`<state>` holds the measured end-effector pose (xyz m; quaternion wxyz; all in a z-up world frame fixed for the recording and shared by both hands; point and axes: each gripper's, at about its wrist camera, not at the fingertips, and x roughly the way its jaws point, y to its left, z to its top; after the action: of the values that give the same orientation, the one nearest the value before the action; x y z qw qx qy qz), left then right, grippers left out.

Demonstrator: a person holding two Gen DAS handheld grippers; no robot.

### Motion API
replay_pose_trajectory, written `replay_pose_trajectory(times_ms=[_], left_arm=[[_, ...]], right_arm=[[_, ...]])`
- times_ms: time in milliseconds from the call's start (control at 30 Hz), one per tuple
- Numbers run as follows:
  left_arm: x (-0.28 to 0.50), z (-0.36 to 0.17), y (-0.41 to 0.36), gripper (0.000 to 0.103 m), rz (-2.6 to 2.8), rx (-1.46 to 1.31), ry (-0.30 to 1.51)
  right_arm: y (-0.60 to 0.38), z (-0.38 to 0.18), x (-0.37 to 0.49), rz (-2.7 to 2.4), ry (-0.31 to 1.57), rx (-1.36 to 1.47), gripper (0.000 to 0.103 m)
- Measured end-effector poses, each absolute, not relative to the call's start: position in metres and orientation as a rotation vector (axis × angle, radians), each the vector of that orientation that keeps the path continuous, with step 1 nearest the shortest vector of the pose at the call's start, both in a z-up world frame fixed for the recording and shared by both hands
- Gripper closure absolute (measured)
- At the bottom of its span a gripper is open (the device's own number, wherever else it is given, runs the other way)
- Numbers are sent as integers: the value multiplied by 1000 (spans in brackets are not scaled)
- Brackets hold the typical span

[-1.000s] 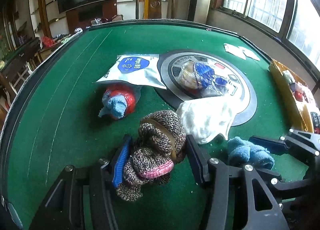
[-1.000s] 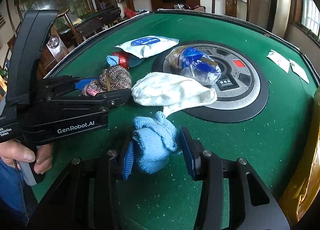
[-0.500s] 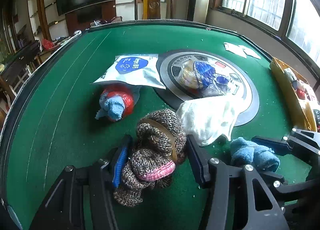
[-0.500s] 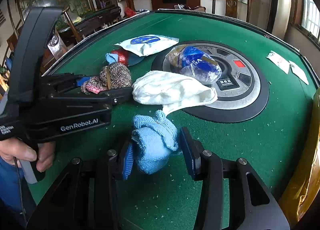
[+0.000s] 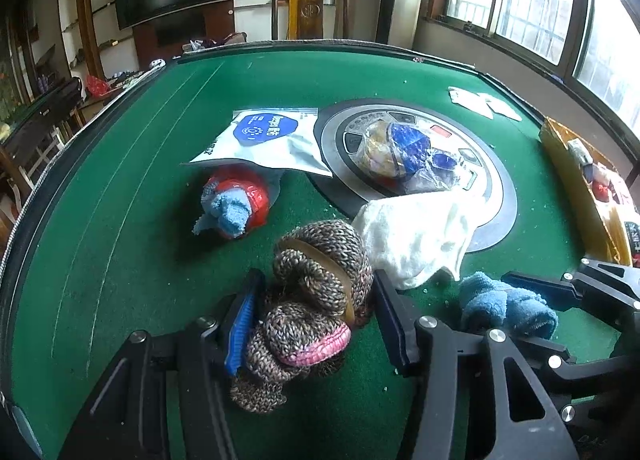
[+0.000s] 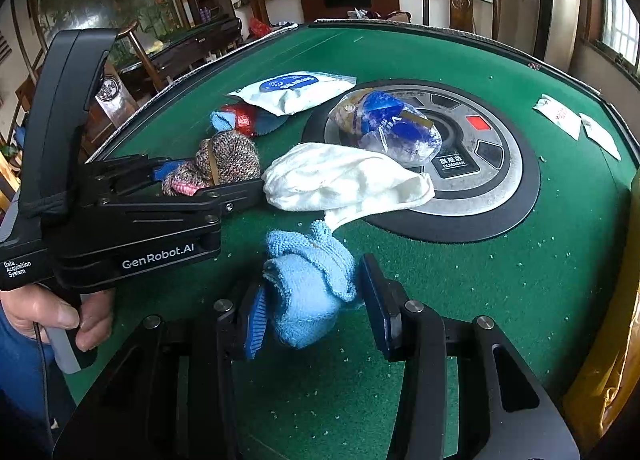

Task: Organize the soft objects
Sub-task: 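Carry the brown gloves and blue glove with both grippers over the box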

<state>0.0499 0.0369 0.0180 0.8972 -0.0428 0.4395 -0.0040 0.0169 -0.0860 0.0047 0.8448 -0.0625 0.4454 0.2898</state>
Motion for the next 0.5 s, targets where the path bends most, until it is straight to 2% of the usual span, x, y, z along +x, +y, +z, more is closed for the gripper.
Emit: replay_pose_trajectory(times_ms=[500], left_arm=[[44,27,48,49,-14,-136,874]], right_arm=[[-101,19,20,612,897,-44,61]])
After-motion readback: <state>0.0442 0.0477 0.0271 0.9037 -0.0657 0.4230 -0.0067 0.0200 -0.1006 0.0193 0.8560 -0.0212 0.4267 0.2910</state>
